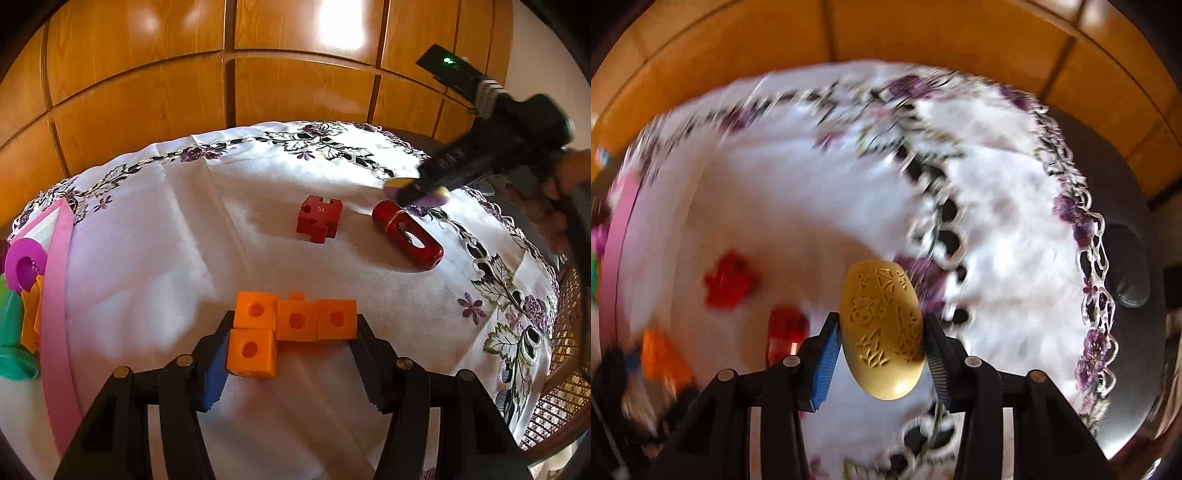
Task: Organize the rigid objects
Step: 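Grasp the yellow oval piece with the right gripper and lift it, then carry the orange block chain to the tray with the left gripper while the right holds the yellow oval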
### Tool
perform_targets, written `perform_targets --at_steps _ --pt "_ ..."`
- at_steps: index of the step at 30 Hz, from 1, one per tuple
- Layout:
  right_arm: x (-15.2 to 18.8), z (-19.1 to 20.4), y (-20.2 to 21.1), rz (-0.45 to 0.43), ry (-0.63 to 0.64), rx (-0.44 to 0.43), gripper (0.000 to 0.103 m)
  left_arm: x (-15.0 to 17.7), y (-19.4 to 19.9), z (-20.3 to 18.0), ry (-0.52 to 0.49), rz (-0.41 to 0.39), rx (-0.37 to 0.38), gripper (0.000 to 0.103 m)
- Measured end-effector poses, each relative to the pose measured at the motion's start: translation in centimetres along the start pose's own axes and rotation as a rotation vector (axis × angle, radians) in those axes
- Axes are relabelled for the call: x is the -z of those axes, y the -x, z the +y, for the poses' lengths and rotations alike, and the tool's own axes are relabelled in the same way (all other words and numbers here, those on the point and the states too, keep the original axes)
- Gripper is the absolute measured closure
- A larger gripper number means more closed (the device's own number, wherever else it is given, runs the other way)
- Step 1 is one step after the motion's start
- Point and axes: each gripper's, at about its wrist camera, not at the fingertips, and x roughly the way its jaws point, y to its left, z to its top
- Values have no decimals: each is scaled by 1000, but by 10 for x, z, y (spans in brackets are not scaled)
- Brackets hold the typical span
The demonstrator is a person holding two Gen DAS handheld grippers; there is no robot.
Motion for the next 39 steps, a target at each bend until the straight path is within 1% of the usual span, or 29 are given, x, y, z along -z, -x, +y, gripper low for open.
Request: perform_targets --at_steps 2,4,8,12,17,18,20,21,25,29,34,37,39 --pt "-1 0 -8 -8 -16 -12 59 1 0 1 0 -1 -1 43" --pt "0 0 -14 0 2 -7 59 1 0 1 1 -2 -3 43" --pt "8 5 -14 -20 37 8 59 2 1 2 3 -9 -10 42" --pt "15 15 -11 -54 105 43 59 2 1 2 -1 -13 -12 43" --pt "20 23 -10 -73 135 62 59 1 1 1 -7 -10 -19 43" --pt "10 23 -9 -77 149 69 59 1 1 1 -11 -9 -24 43" --pt "11 24 -9 -86 169 82 59 0 1 -1 -15 -7 -34 43" --pt "2 23 -15 -87 171 83 59 0 2 -1 -3 -1 -40 43" --pt "0 21 -10 -90 171 78 59 -1 5 -4 3 20 -69 43" --pt "-1 19 -11 -96 184 84 59 -4 17 -4 34 26 -62 43" --pt "1 24 -10 -111 221 117 59 -14 48 -1 70 -29 -62 43" --pt "3 28 -8 -121 241 137 59 -21 67 6 99 -64 -79 43" --pt "3 29 -8 -124 245 141 60 -24 78 11 111 -82 -103 43"
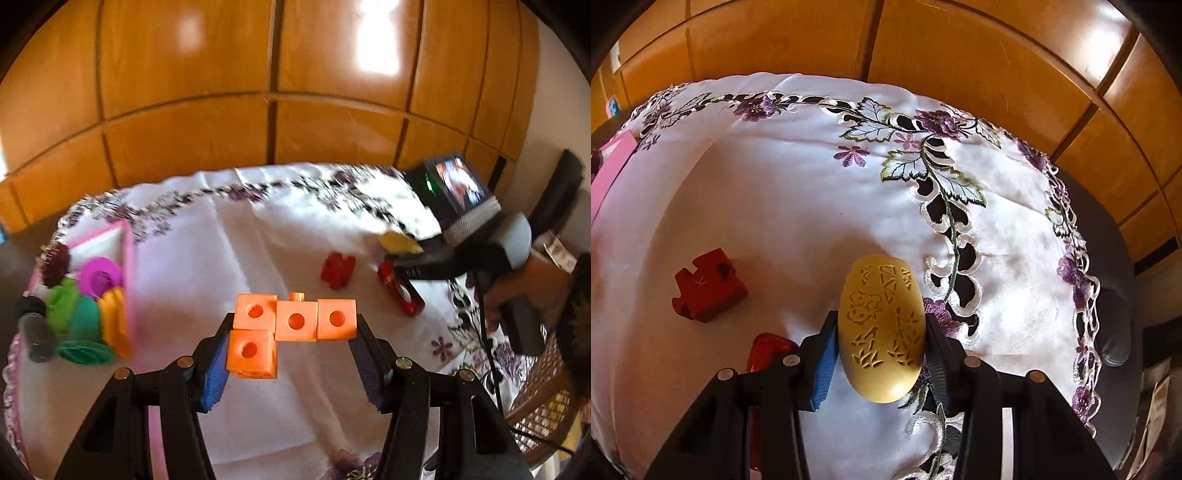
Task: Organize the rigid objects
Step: 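Carry the orange block chain to the tray with the left gripper while the right holds the yellow oval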
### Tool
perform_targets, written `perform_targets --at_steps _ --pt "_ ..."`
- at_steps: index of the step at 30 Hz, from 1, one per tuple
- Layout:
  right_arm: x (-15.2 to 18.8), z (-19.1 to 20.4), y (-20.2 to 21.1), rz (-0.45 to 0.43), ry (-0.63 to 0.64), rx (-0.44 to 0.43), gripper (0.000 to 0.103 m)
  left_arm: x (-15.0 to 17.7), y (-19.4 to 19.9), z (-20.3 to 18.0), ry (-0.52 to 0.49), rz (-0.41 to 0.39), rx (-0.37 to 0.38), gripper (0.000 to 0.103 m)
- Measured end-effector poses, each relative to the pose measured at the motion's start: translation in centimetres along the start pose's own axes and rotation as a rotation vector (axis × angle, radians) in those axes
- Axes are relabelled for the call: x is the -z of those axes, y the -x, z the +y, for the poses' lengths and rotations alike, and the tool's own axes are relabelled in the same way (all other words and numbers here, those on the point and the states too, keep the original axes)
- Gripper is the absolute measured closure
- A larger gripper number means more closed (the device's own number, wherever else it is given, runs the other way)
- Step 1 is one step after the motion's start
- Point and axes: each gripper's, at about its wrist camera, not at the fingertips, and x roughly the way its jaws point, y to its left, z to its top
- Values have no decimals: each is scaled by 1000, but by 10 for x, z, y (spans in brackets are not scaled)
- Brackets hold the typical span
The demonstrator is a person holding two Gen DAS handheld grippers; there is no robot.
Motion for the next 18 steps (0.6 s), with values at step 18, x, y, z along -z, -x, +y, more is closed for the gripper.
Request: perform_targets --at_steps 18 --pt "0 1 2 -12 16 8 60 3 50 75 141 -39 -168 43"
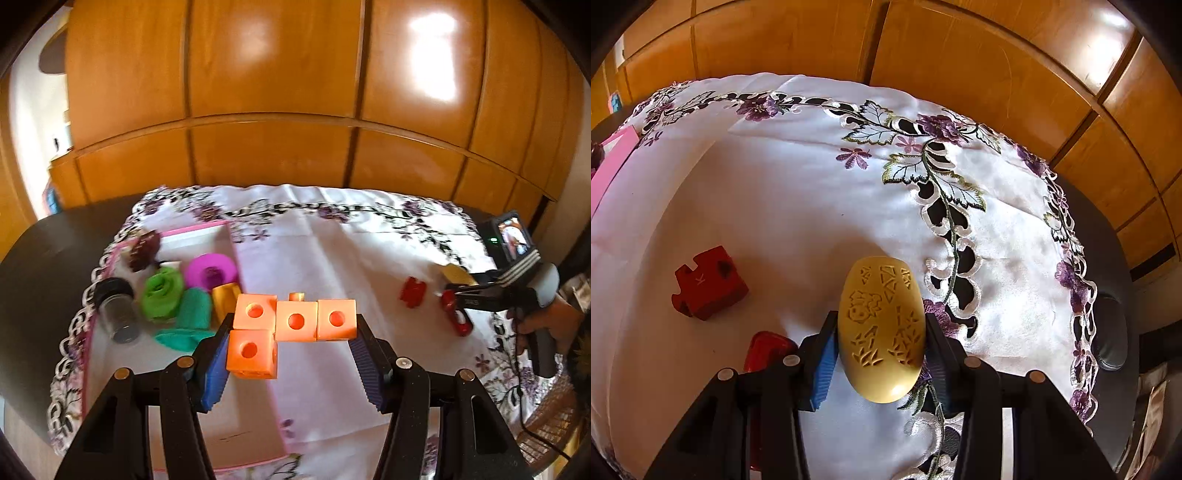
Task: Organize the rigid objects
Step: 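Carry the orange block chain to the tray with the left gripper while the right holds the yellow oval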
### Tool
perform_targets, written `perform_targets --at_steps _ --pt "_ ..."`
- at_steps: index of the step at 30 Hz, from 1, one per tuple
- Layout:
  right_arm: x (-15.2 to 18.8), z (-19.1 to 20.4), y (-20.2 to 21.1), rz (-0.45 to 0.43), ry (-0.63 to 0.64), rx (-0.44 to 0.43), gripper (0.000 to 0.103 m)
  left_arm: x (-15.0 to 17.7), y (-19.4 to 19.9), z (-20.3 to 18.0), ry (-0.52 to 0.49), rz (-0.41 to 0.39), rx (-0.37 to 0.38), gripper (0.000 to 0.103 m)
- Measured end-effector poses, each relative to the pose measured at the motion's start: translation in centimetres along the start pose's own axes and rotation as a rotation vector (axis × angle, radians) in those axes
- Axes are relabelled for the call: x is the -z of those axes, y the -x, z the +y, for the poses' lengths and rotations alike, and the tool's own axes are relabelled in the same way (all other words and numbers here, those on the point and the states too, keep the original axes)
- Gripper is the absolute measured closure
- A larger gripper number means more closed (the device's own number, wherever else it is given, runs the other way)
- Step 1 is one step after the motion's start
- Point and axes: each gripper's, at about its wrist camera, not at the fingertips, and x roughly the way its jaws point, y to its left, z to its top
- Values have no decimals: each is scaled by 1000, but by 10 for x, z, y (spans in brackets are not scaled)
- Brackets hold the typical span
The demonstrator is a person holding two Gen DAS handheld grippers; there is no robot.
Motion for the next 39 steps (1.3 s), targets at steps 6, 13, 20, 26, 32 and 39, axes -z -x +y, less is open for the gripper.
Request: perform_targets --at_steps 6,13,20,26,32,39 --pt "0 1 1 -4 6 6 60 8 0 21 35 17 -38 43" --pt "-1 1 2 -5 13 10 60 15 -2 45 75 40 -80 43" --pt "-1 2 3 -6 21 15 60 28 -5 75 129 77 -122 43" --pt "-1 2 4 -7 25 19 60 39 -6 112 202 109 -145 43" --pt "-1 2 4 -6 23 19 60 42 -11 140 280 136 -109 43" --pt "-1 2 4 -5 25 19 59 38 -29 153 279 167 -125 43"
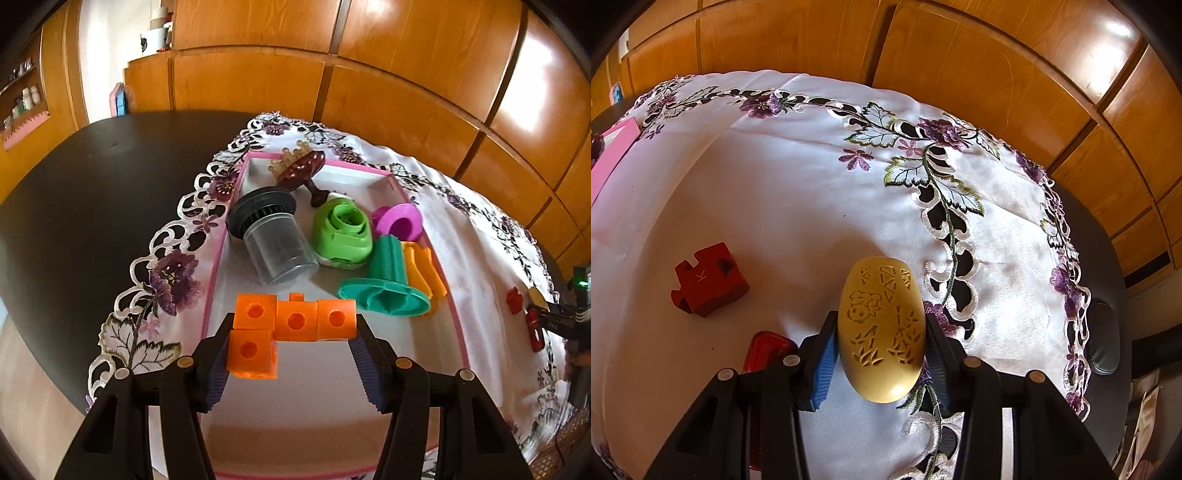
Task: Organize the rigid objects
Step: 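Carry the orange block chain to the tray with the left gripper while the right holds the yellow oval, then lower the orange block chain into the tray and open the left gripper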
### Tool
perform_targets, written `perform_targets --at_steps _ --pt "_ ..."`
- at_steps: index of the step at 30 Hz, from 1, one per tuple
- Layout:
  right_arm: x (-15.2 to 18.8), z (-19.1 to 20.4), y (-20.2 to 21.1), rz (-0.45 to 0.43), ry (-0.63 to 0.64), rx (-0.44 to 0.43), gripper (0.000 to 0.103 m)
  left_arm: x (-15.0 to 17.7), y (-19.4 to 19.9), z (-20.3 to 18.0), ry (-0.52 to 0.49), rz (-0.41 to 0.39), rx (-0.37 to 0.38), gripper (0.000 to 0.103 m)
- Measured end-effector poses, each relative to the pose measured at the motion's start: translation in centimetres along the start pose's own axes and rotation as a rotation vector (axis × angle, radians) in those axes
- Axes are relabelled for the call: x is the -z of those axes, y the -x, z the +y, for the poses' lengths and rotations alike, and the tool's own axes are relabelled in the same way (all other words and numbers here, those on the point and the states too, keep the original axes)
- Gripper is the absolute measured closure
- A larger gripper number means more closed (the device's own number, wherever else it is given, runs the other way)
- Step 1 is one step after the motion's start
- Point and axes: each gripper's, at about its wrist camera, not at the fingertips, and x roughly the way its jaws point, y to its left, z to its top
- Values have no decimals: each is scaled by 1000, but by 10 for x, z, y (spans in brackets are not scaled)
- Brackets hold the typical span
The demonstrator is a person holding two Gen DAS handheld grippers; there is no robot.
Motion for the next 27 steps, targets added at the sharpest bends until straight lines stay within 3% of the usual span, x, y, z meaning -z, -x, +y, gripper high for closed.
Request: perform_targets --at_steps 7,12,15,18,21,27 --pt "0 0 0 0 0 0 59 -4 -24 -2 -80 53 -55 43" --pt "0 0 0 0 1 2 59 -8 -34 -9 -137 -1 -105 42" --pt "0 0 0 1 0 1 59 -7 -40 -10 -134 13 -123 42" --pt "0 0 0 1 2 1 59 -4 -34 -8 -122 10 -103 37" --pt "0 0 1 1 4 3 59 2 -21 -10 -123 -9 -89 26" --pt "-1 0 0 0 10 6 59 10 9 -9 -72 -71 -89 26"
